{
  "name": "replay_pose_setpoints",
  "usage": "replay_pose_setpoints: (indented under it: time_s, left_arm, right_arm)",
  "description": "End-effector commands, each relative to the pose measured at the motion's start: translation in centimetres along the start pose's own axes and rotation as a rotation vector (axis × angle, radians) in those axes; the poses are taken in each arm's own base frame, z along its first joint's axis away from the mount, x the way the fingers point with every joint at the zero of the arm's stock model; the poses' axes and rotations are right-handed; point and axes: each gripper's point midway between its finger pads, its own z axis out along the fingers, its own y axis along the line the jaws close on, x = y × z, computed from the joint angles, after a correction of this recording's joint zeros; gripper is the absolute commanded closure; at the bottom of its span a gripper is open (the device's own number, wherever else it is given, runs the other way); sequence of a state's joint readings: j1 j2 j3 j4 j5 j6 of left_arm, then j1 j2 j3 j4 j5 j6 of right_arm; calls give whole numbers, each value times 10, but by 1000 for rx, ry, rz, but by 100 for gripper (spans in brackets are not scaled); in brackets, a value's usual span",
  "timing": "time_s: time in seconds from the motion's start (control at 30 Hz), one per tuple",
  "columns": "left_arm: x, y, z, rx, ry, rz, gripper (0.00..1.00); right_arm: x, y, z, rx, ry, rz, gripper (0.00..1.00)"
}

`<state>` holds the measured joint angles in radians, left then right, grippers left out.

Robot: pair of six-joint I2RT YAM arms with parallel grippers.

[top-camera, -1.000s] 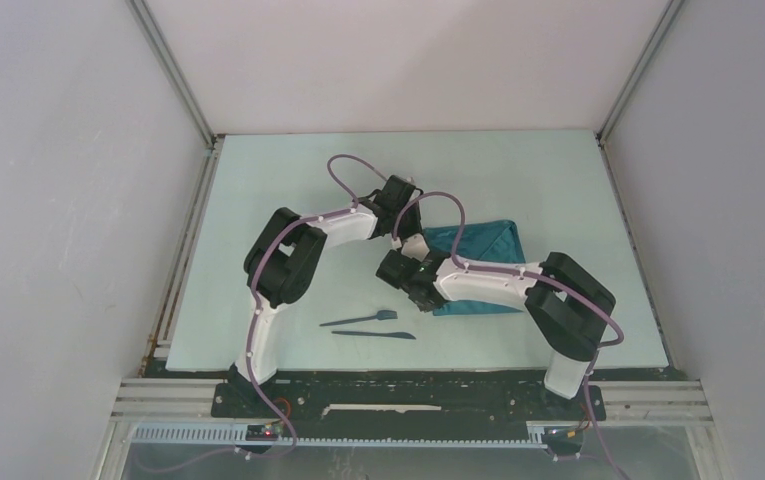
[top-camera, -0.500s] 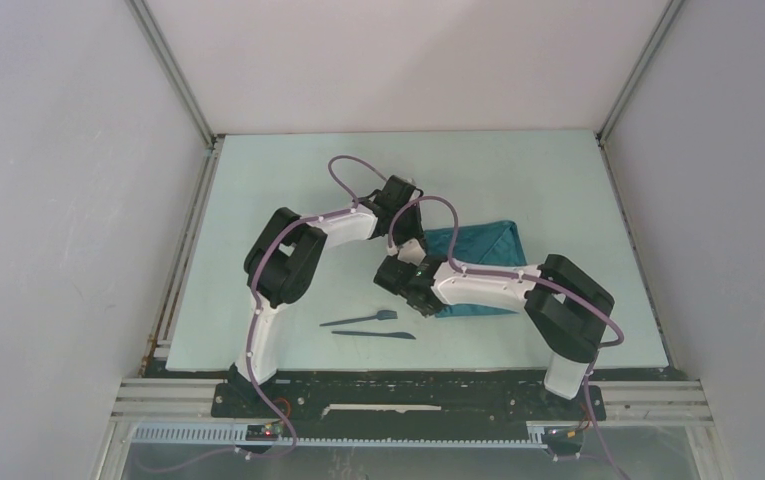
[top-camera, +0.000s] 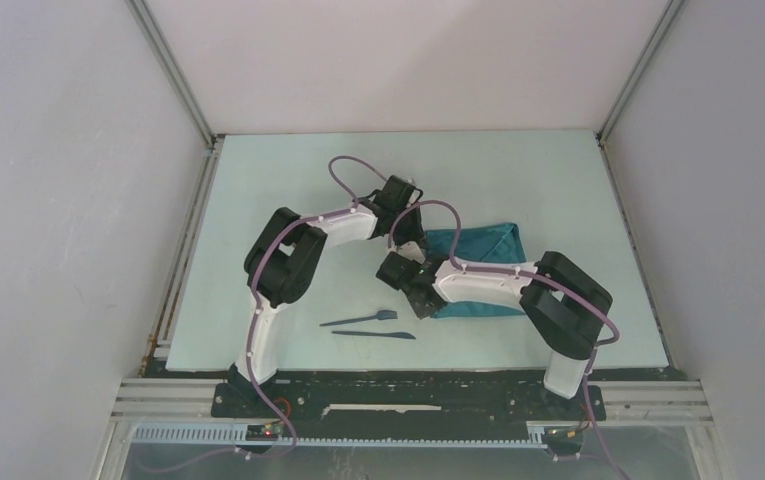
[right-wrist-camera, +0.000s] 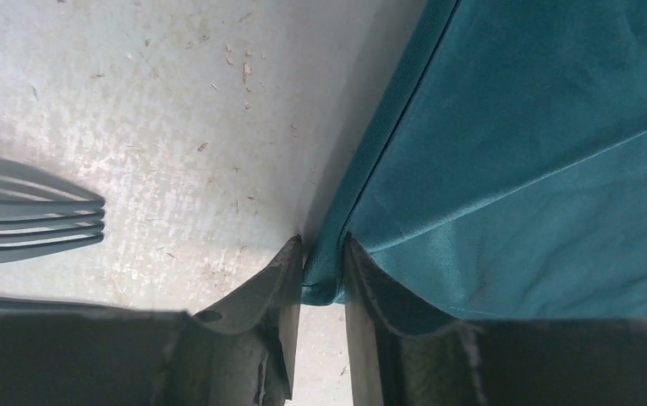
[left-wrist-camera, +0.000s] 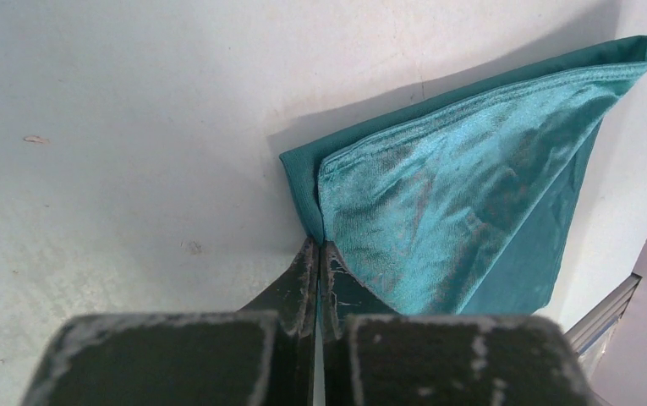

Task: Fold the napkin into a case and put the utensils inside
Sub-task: Pick up the upper triangle-folded napkin from the center of the board.

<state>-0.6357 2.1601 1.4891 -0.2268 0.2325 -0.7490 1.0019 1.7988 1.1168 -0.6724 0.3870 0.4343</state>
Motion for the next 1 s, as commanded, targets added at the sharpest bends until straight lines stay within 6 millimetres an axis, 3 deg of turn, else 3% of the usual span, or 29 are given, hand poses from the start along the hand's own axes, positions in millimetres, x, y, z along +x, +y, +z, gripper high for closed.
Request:
replay_pose_setpoints:
  time_s: [0.0,0.43,0.77,0.87,0.97]
  left_arm:
    - [-3,11,4,-27,-9,17,100]
    - [-4,13,5,-27,-9,19,100]
    - [-6,13,2,-10,0,27,96]
    - [-7,9,-2,12,7,28,92]
    - [-12,4,-10,41,4,33,83]
  right_arm:
    - [-1,0,-4,-59,3,36,66]
    - [16,-16,0,-77,65,69,57]
    - [22,-21,8,-109,101,107,58]
    - [28,-18,16,-124,119,113,62]
    - [35,-16,24,-130,124,129,78]
